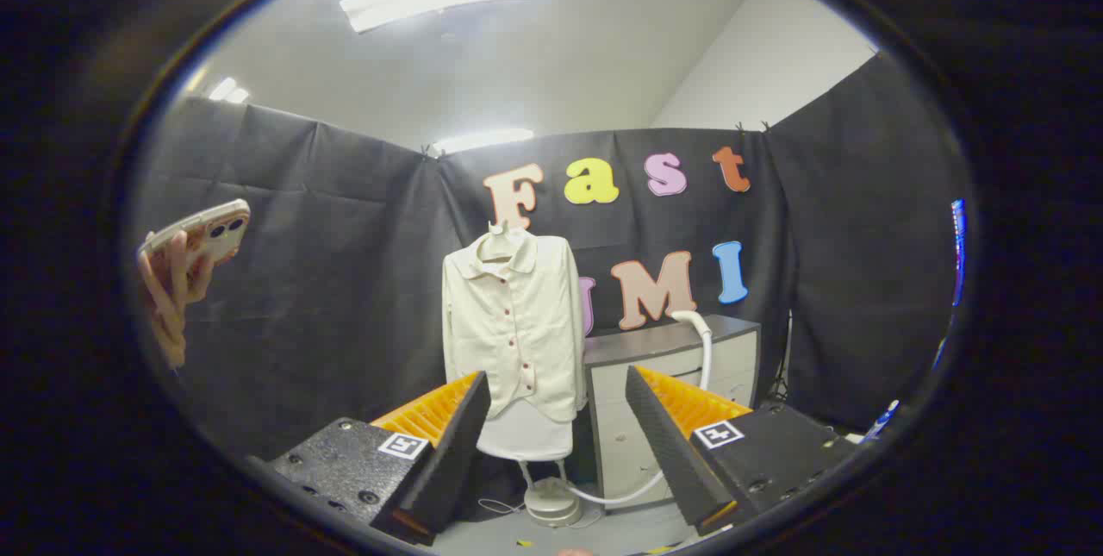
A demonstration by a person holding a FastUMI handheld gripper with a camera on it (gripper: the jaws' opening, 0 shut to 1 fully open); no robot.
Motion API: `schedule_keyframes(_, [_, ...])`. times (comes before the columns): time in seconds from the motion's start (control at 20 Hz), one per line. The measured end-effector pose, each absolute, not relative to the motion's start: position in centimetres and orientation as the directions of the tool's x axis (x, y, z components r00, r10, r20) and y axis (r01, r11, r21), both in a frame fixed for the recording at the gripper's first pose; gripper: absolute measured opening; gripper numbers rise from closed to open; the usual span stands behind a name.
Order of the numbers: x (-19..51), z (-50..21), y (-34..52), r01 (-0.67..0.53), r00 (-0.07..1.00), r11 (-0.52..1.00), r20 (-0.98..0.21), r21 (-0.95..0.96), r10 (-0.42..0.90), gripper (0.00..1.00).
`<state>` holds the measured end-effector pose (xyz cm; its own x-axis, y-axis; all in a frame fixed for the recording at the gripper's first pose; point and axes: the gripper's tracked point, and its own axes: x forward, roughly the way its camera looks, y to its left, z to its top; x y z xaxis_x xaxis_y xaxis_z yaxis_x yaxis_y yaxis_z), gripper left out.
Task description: Iron the clothes twice with a garment steamer, once on the left side and once on the right side.
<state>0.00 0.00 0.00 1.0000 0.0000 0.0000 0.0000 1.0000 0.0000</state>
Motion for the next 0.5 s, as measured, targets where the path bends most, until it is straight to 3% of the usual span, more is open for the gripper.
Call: schedule_keyframes(0.5, [0.21, -0.65, 0.32, -0.017, 1.000, 0.999, -0.021, -0.045, 0.016, 0.96])
